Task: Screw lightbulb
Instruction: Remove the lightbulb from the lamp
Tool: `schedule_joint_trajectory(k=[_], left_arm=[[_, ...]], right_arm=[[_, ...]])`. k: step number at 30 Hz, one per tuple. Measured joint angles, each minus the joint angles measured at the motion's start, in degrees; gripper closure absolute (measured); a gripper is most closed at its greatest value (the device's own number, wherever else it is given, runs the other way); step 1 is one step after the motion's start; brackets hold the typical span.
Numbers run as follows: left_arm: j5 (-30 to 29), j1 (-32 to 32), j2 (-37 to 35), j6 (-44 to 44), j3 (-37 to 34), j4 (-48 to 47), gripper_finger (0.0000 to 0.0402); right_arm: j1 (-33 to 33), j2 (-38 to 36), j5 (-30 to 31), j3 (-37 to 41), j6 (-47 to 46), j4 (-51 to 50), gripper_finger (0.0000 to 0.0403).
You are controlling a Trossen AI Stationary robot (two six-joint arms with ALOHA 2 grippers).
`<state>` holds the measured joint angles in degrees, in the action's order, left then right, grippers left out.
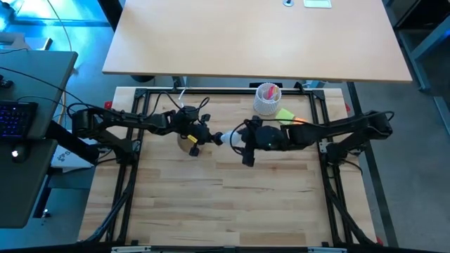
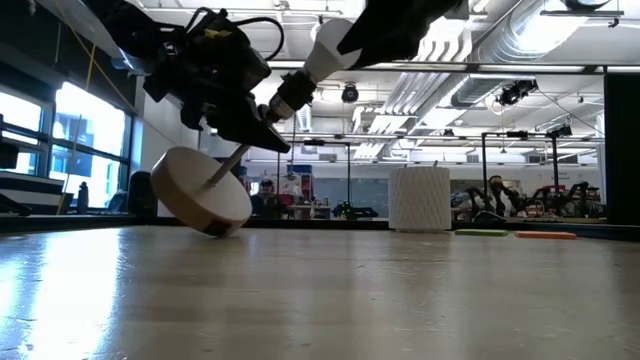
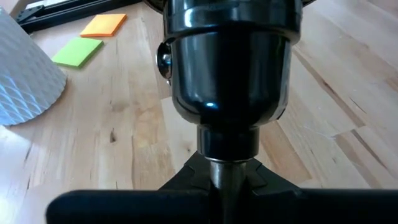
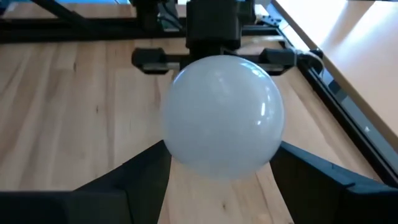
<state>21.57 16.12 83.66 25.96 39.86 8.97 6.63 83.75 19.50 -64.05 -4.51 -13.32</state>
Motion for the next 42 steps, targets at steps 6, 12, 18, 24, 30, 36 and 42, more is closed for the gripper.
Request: schedule_joint_trajectory(k=[6,12,18,24,30,36,42], left_arm=[[0.02,-0.02,-0.02,0.06,0.02,0.16,0.039],[0.01,-0.02,-0.02,0.07,0.02,0.06,0.0389],[-0.21,0.0,-0.02,0.12,0.02,0.07,0.0389],[-0.38,0.04,0.04,0.24,-0.13,-0.85,0.0388],[-0.74,0.02,0.07,0.28,-0.17,-2.17,0.0388],[-1.31,-0.02,0.07,0.21,-0.17,-1.71,0.0388],[-0.52,-0.07,0.07,0.1,0.04,-1.12,0.0394]], right_arm=[[0.01,-0.77,0.1,-0.63,0.0,-0.55,0.0139],[0.02,-0.83,0.01,-4.82,0.62,-8.04,0.0139],[0.1,-0.84,0.97,-8.69,-2.54,-11.11,0.0139],[-0.59,2.14,-2.71,-8.79,-2.6,-12.22,0.0139],[-0.63,4.01,-3.27,-8.79,1.33,-12.16,0.0138],[-0.65,4.04,-3.33,-8.79,3.29,-12.18,0.0129],[-0.76,4.12,-4.02,-9.46,3.24,-17.6,0.0084]])
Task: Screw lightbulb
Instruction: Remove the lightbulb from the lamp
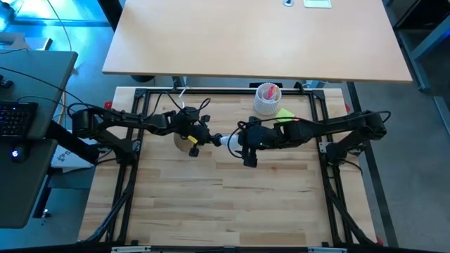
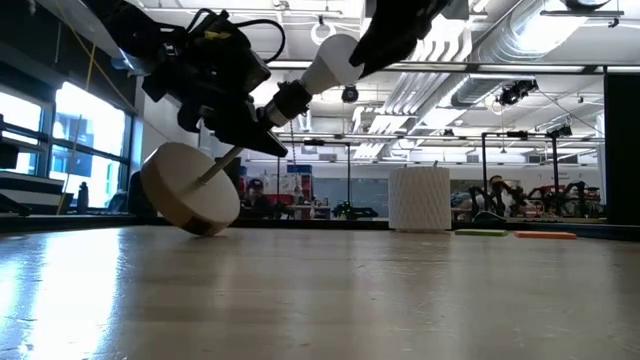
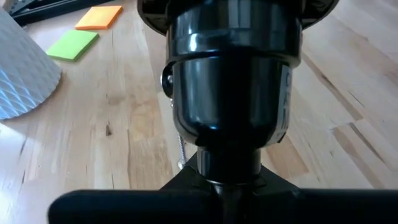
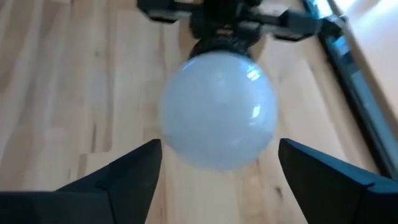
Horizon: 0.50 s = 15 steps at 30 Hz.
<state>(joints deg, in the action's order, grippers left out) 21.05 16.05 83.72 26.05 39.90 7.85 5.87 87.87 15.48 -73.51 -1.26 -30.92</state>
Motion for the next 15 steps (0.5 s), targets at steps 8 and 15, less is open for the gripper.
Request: schedule_joint_trajectory(k=[8,15], left_arm=[[-0.11,0.04,-0.02,-0.04,0.0,-0.15,0.0393],[-0.32,0.07,-0.02,-0.01,0.0,-0.18,0.0393]], right_arm=[[1.41,-0.04,8.13,-2.56,-4.35,-3.01,0.008],[0.46,1.9,5.96,-2.53,-13.52,-2.09,0.008]])
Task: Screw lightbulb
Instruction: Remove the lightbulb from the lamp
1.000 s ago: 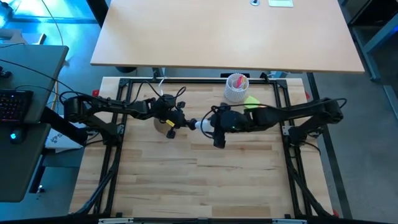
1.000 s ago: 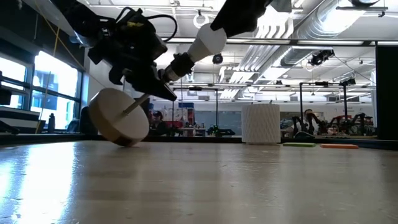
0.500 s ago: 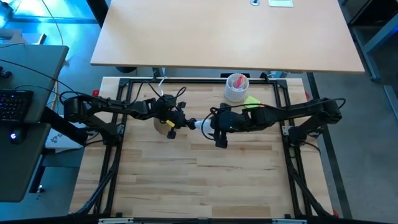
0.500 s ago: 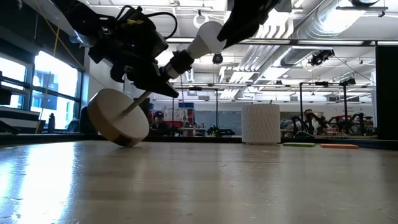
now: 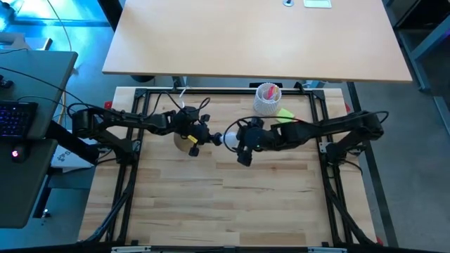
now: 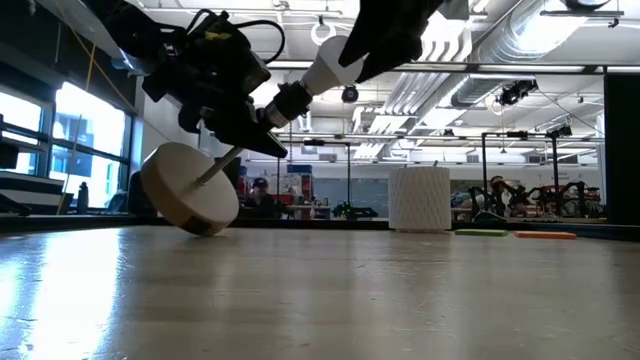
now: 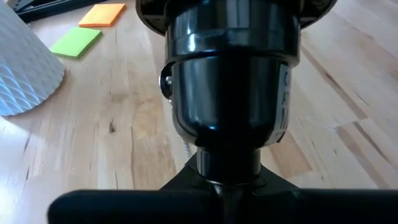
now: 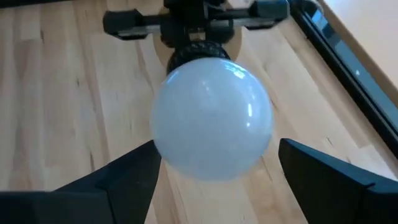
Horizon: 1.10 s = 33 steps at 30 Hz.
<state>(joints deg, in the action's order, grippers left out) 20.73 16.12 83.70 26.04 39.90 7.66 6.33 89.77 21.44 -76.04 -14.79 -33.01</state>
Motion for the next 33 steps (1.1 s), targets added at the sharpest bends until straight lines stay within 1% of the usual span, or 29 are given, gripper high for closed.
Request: schedule_joint_trajectory(k=[4,7,12,15,18,20,22,27,30,33], left_arm=[[0.2,-0.07,0.0,0.04,0.0,-0.01,0.0393],[0.17,-0.05,0.0,0.07,0.0,-0.04,0.0393],[-0.2,0.0,0.0,-0.02,0.0,-0.1,0.0393],[-0.24,0.0,0.0,-0.07,0.0,-0.13,0.0394],[-0.15,0.0,0.0,-0.04,0.0,-0.18,0.0394],[-0.07,0.0,0.0,-0.07,-0.02,-0.22,0.0394],[-0.03,-0.02,0.0,-0.07,-0.02,-0.24,0.0394],[0.79,-0.15,0.0,-0.04,-0.02,0.07,0.0394],[3.02,-0.23,0.0,-0.12,-0.02,0.4,0.0394],[7.62,-0.28,0.0,-0.42,0.0,0.54,0.0394]], right_arm=[[0.04,0.55,0.04,0.04,2.98,3.79,0.008],[-0.15,0.61,0.09,0.04,3.3,5.82,0.008],[-1.1,0.62,-0.54,0.04,3.3,5.36,0.0082],[-1.25,0.62,-0.87,0.04,4.42,5.0,0.0096],[-1.34,0.62,-2.16,0.04,9.67,4.98,0.0114],[-1.16,0.62,-2.21,0.04,15.54,5.12,0.0124],[-0.51,0.62,-1.87,0.04,23.86,5.2,0.0131],[2.39,0.62,1.86,0.01,51.21,5.73,0.0134],[4.76,0.66,5.21,0.01,68.65,6.11,0.0134],[7.29,0.82,8.28,0.01,84.27,6.6,0.0134]])
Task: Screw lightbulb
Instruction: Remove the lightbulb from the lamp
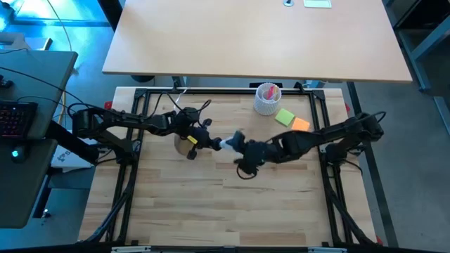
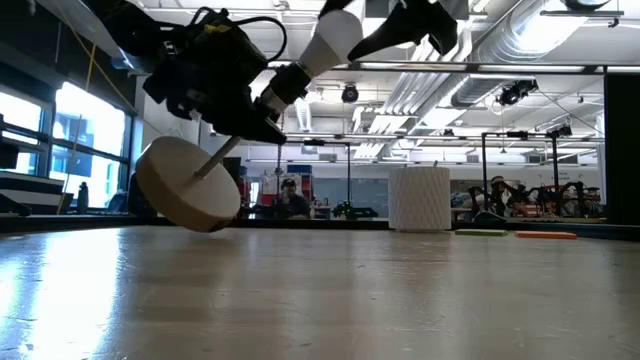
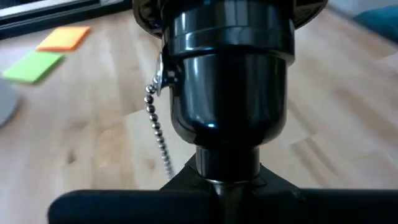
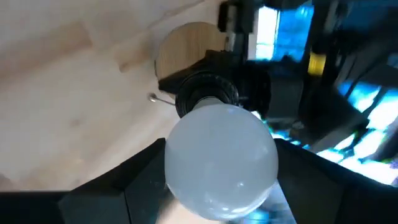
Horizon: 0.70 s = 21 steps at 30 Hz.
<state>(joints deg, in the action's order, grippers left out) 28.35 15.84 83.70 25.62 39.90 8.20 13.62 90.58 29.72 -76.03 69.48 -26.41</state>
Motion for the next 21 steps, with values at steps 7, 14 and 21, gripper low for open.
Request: schedule_joint_trajectory(k=[7,14,21], left_arm=[[4.09,0.17,-0.01,-0.02,0.04,0.84,0.0394],[4.18,0.24,-0.09,0.08,0.07,1.06,0.0394],[2.96,0.46,-0.09,0.2,-0.24,-0.53,0.0394]], right_arm=[[4.2,0.44,5.95,0.02,16.54,3.05,0.0134],[5.82,0.48,8.61,0.09,-1.97,3.94,0.0134],[6.0,0.14,12.08,0.06,-10.67,4.49,0.0107]])
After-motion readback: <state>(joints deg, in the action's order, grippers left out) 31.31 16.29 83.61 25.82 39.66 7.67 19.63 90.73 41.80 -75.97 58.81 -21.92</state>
